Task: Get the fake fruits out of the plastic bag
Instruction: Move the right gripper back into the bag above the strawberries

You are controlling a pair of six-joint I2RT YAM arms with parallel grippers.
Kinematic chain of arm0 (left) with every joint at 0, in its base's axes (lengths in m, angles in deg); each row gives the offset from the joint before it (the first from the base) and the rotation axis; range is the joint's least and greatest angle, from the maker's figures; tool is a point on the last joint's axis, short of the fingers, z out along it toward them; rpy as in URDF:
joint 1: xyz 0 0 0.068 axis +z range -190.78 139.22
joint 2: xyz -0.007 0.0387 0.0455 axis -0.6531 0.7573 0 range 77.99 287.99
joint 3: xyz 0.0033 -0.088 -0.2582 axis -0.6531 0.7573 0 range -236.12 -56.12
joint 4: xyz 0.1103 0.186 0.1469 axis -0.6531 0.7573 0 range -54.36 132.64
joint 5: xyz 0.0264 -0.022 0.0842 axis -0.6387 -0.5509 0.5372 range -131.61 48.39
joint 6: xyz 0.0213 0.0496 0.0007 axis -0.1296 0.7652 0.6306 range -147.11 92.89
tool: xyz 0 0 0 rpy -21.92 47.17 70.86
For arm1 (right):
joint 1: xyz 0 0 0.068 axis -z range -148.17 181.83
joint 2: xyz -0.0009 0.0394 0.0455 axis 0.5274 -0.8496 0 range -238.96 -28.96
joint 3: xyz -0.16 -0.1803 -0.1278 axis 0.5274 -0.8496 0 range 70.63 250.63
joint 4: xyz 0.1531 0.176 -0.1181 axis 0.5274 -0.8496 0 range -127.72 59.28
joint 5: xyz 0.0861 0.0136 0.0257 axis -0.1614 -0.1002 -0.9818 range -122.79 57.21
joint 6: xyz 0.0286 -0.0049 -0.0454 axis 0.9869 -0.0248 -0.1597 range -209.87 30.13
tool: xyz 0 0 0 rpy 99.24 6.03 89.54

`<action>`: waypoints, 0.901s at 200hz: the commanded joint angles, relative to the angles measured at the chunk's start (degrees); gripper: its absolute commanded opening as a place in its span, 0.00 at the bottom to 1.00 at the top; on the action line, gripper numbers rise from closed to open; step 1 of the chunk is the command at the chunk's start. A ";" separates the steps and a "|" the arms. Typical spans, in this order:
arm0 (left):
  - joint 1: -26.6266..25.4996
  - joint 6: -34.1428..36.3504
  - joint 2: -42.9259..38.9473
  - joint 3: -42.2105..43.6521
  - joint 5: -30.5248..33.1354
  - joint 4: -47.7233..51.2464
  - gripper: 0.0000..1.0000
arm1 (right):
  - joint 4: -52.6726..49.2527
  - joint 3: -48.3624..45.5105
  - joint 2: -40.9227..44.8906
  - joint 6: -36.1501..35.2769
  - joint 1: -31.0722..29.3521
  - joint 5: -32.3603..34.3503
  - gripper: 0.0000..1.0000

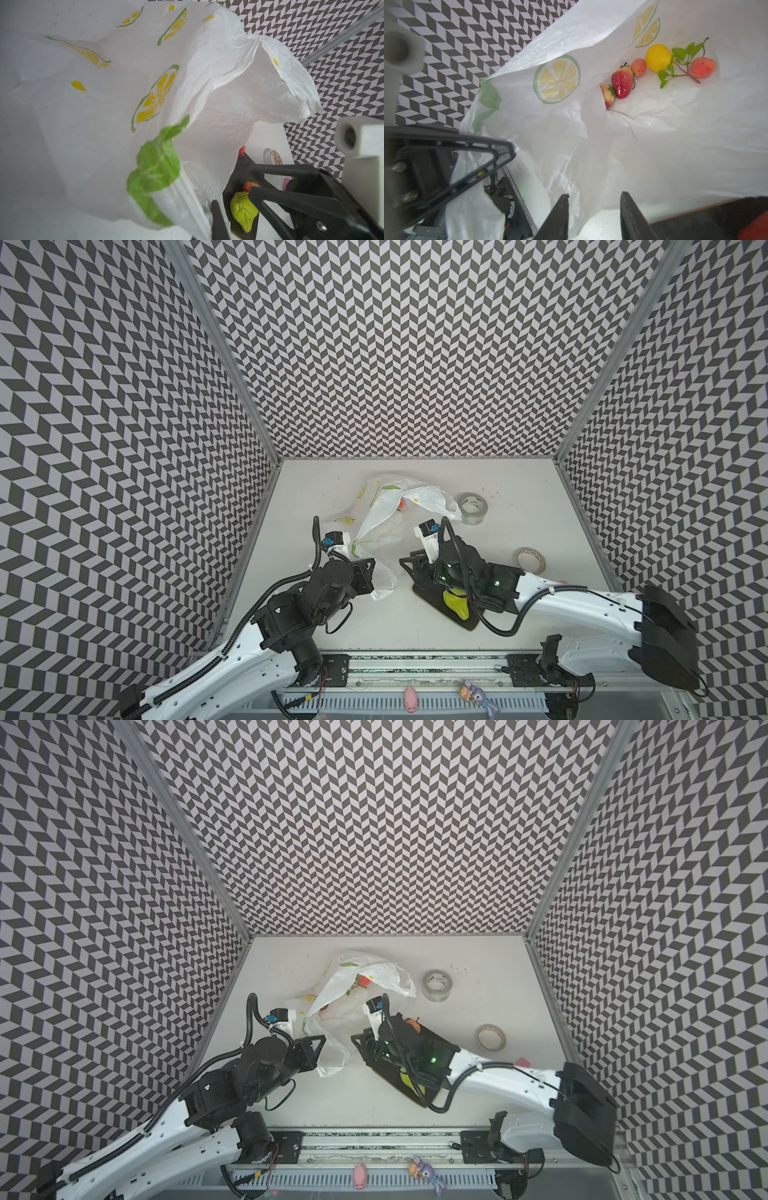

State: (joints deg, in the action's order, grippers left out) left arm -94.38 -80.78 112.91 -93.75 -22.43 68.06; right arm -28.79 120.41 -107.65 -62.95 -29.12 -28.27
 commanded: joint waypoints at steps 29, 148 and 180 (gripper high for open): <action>-0.15 -0.19 0.11 -2.03 -0.35 2.50 0.00 | 3.98 10.25 -15.15 2.43 2.08 0.21 0.35; -0.18 -3.58 -2.25 -4.59 0.57 10.19 0.00 | 8.95 20.66 -35.31 13.90 6.87 -11.57 0.50; -0.18 -5.05 -2.18 -3.88 0.08 11.42 0.00 | 12.15 20.48 -36.18 18.49 8.71 -12.59 0.62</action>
State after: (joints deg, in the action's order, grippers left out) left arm -94.38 -83.86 111.20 -97.20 -23.24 77.16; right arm -22.82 140.28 -142.62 -49.03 -21.53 -39.11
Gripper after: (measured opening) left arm 0.047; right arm 0.590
